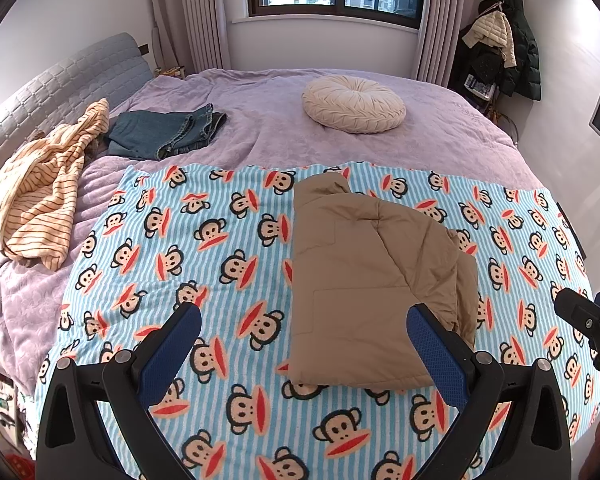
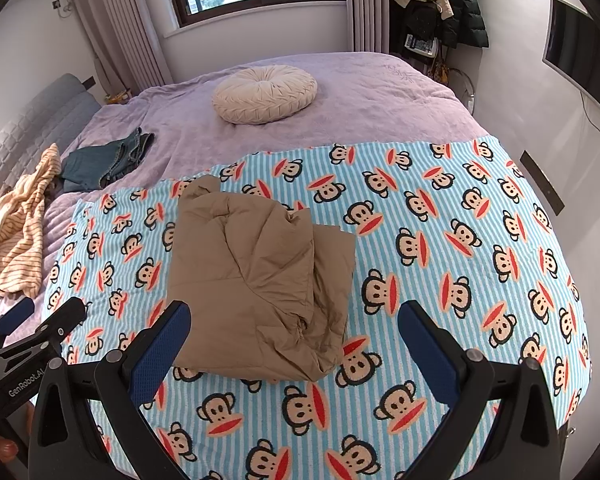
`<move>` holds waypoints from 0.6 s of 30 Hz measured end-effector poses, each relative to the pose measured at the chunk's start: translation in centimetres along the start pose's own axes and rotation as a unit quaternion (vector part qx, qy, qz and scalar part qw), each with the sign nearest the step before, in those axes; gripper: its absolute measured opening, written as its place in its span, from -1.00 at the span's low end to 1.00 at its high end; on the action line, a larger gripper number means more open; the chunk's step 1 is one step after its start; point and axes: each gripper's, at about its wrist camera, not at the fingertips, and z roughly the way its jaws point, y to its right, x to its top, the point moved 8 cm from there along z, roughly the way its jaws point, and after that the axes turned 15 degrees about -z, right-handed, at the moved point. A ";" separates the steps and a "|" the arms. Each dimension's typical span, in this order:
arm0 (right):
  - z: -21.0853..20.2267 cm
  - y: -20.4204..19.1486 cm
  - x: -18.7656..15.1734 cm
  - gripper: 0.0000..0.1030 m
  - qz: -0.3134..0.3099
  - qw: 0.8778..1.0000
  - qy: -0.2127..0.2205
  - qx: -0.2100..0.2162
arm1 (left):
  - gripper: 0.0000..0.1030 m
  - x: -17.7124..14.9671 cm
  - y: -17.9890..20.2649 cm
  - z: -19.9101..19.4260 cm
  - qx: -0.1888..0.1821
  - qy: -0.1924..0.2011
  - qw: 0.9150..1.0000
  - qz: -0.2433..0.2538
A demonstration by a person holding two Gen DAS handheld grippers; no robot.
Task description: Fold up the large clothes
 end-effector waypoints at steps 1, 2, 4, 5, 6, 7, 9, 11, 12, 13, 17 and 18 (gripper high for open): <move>0.0 0.1 0.0 1.00 0.000 1.000 0.000 0.000 | 1.00 0.0 0.0 0.0 0.000 0.000 1.000 0.000; 0.0 0.1 0.0 1.00 0.000 1.000 0.000 0.000 | 1.00 0.0 0.0 0.0 0.000 0.000 1.000 0.000; 0.0 0.0 0.0 1.00 0.000 1.000 0.000 0.000 | 1.00 0.0 0.0 0.0 0.000 -0.001 1.000 0.000; 0.0 0.0 0.0 1.00 0.000 1.000 0.000 0.000 | 1.00 0.0 0.0 0.0 0.000 -0.001 1.000 0.000; 0.0 0.0 0.0 1.00 0.000 1.000 -0.001 0.000 | 1.00 0.0 0.0 0.0 0.000 0.000 1.000 0.000; 0.0 0.0 0.0 1.00 0.001 1.000 0.000 0.000 | 1.00 0.0 0.0 0.0 0.000 0.000 1.000 -0.001; 0.0 0.0 0.0 1.00 0.001 1.000 0.000 -0.001 | 1.00 0.0 0.0 0.0 0.001 -0.001 1.000 -0.002; 0.0 0.0 0.0 1.00 0.001 1.000 0.000 0.000 | 1.00 0.0 0.0 0.1 0.000 -0.003 1.000 -0.007; 0.0 -0.1 0.0 1.00 0.001 1.000 -0.001 0.000 | 1.00 -0.1 -0.1 0.2 0.000 -0.004 1.000 -0.008; 0.0 0.0 0.0 1.00 0.001 1.000 -0.001 0.000 | 1.00 -0.2 -0.1 0.2 0.000 -0.004 1.000 -0.009; 0.0 0.0 0.0 1.00 0.001 1.000 -0.001 0.000 | 1.00 -0.2 -0.2 0.3 0.002 -0.002 1.000 -0.008; 0.0 0.0 0.0 1.00 0.001 1.000 -0.001 0.000 | 1.00 -0.3 -0.2 0.3 0.002 -0.002 1.000 -0.008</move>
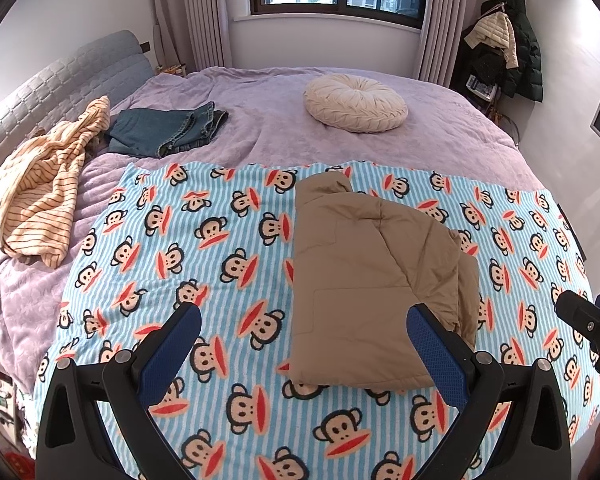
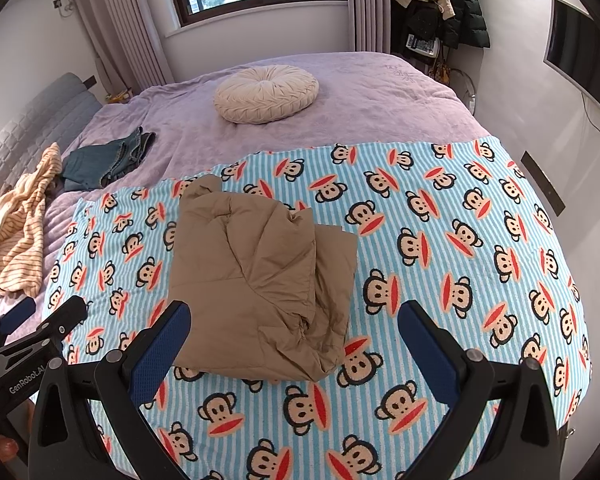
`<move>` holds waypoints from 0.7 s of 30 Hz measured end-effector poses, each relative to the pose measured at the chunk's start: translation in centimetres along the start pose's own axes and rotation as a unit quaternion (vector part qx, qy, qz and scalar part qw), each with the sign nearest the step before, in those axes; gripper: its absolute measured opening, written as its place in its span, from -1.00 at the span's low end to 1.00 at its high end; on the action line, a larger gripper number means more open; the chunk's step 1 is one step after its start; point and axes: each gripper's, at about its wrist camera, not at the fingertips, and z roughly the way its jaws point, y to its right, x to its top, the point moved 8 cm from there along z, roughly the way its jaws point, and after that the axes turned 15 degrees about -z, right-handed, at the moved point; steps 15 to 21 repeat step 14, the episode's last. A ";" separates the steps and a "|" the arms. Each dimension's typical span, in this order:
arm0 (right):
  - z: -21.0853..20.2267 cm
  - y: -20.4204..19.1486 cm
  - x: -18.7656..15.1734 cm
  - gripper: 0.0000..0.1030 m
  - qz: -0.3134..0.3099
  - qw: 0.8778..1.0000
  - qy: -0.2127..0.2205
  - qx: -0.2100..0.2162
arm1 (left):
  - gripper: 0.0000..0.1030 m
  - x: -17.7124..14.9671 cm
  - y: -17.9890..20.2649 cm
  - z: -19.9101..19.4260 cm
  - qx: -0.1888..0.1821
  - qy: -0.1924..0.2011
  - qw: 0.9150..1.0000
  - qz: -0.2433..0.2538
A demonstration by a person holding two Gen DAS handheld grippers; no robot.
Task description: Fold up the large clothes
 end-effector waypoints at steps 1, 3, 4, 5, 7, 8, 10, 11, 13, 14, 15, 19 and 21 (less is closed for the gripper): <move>0.0 0.0 0.0 1.00 0.000 1.000 0.000 0.000 | 1.00 0.0 0.0 0.0 0.000 0.000 1.000 0.000; 0.0 -0.2 0.0 1.00 -0.001 1.000 -0.001 0.001 | 1.00 0.0 -0.1 0.0 0.001 0.001 1.000 -0.001; 0.0 -0.3 0.0 1.00 0.000 1.000 -0.001 0.001 | 1.00 0.1 -0.1 0.0 0.001 0.002 1.000 -0.002; 0.0 -0.3 0.0 1.00 0.001 1.000 -0.001 0.001 | 1.00 0.1 -0.2 0.0 0.001 0.002 1.000 -0.003; 0.0 -0.4 0.0 1.00 0.000 1.000 -0.002 0.001 | 1.00 0.2 -0.2 0.1 0.000 0.003 1.000 -0.001; 0.0 -0.4 0.0 1.00 0.001 1.000 -0.002 0.001 | 1.00 0.2 -0.2 0.1 0.000 0.005 1.000 0.000; 0.0 -0.3 0.1 1.00 0.001 1.000 -0.002 0.002 | 1.00 0.4 -0.2 -0.1 0.004 0.011 1.000 0.004; 0.0 -0.3 0.1 1.00 0.000 1.000 -0.002 0.001 | 1.00 0.4 -0.1 -0.1 0.005 0.013 1.000 0.006; 0.0 -0.7 0.1 1.00 0.001 1.000 -0.002 0.001 | 1.00 0.3 0.0 -0.1 0.002 0.011 1.000 0.006; 0.0 -0.6 0.1 1.00 0.001 1.000 -0.002 0.001 | 1.00 0.3 0.1 -0.1 0.000 0.009 1.000 0.006; 0.0 -0.6 0.1 1.00 0.001 1.000 -0.002 0.001 | 1.00 0.3 0.1 -0.1 0.000 0.009 1.000 0.006; 0.0 -0.6 0.1 1.00 0.001 1.000 -0.002 0.001 | 1.00 0.3 0.1 -0.1 0.000 0.009 1.000 0.006; 0.0 -0.6 0.1 1.00 0.001 1.000 -0.002 0.001 | 1.00 0.3 0.1 -0.1 0.000 0.009 1.000 0.006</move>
